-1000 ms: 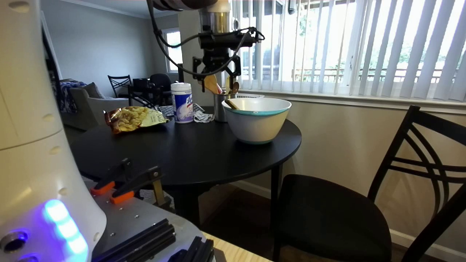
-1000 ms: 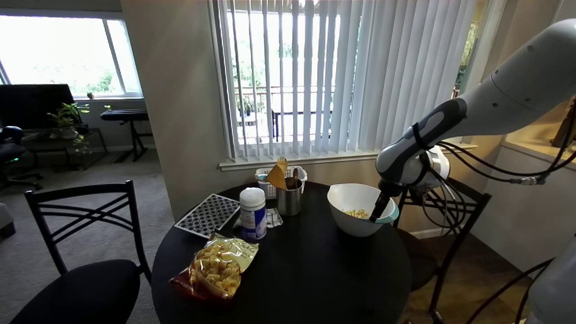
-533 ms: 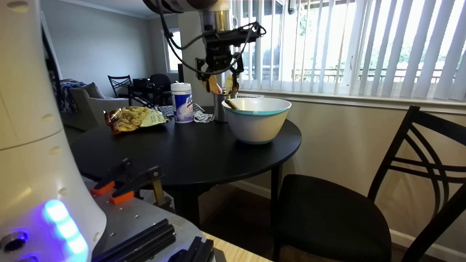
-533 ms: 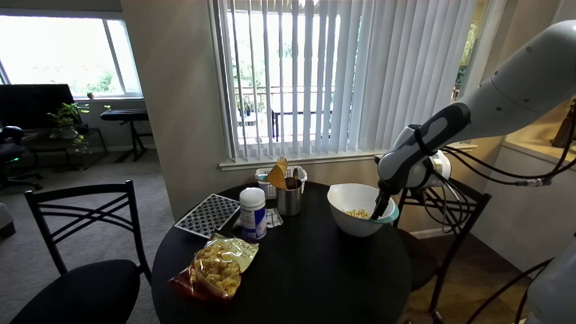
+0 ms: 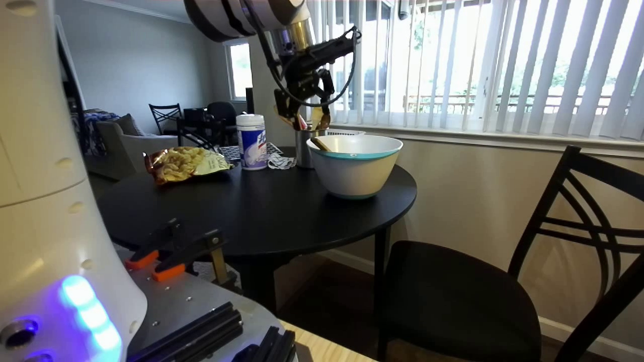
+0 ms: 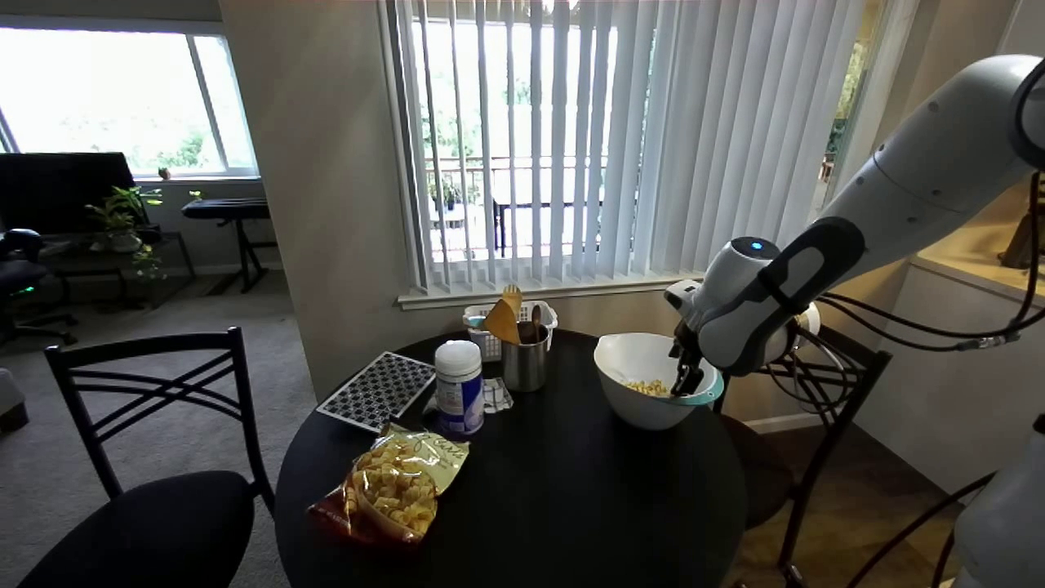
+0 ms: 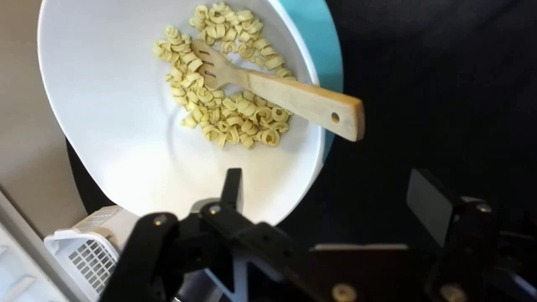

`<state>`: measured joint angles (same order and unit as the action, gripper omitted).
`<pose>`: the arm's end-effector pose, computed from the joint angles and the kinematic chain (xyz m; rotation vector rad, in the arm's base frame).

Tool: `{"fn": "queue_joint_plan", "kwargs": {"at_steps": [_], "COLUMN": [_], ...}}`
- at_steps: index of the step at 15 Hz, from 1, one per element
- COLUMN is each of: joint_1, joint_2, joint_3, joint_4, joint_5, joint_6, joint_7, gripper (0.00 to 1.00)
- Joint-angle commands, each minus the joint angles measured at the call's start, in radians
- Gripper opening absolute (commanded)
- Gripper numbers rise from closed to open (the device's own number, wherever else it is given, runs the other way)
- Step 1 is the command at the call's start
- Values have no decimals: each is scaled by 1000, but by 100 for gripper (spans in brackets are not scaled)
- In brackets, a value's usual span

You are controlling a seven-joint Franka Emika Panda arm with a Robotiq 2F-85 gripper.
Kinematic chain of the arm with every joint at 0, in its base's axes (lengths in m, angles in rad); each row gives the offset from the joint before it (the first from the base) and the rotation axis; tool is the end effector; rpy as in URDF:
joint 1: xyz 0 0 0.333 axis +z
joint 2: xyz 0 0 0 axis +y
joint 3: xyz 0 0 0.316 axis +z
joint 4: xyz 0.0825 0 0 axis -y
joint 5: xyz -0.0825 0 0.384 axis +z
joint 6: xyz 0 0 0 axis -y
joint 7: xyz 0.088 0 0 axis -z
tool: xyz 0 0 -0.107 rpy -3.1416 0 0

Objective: Use the wooden spoon to stir the objects in the white bowl.

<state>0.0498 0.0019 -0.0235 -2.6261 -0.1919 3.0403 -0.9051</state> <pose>0.4653 0.0269 0.2915 2.4339 1.5231 0.5048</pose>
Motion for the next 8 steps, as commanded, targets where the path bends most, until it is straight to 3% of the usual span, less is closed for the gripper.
{"fn": "queue_joint_plan", "kwargs": {"at_steps": [1, 8], "joint_1": [-20, 20], "joint_2": [46, 86], "joint_3": [-33, -159], "joint_4": [-7, 41], "joint_5": [-168, -455], "joint_6": [79, 104], "joint_7": [56, 234], "gripper": [100, 100]}}
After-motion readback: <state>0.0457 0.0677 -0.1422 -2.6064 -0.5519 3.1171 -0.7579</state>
